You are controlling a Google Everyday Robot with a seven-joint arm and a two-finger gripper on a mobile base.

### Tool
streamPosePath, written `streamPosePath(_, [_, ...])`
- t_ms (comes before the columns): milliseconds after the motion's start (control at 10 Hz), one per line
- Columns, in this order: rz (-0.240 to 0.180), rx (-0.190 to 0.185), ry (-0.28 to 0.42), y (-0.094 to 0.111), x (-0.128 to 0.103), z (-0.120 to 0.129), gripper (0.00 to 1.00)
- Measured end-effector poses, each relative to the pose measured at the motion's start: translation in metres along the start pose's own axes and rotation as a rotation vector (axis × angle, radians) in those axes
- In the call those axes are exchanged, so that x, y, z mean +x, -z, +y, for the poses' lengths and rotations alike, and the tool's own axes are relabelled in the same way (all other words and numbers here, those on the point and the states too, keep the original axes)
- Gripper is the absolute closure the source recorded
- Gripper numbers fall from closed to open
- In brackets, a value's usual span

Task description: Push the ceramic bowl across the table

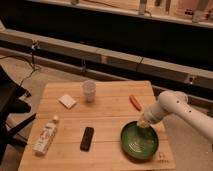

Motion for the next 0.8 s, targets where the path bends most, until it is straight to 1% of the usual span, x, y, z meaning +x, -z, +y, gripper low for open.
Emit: streamPosePath(800, [-0.011,0.0,0.007,-0.0068,-0.0096,-0.0053,0.96])
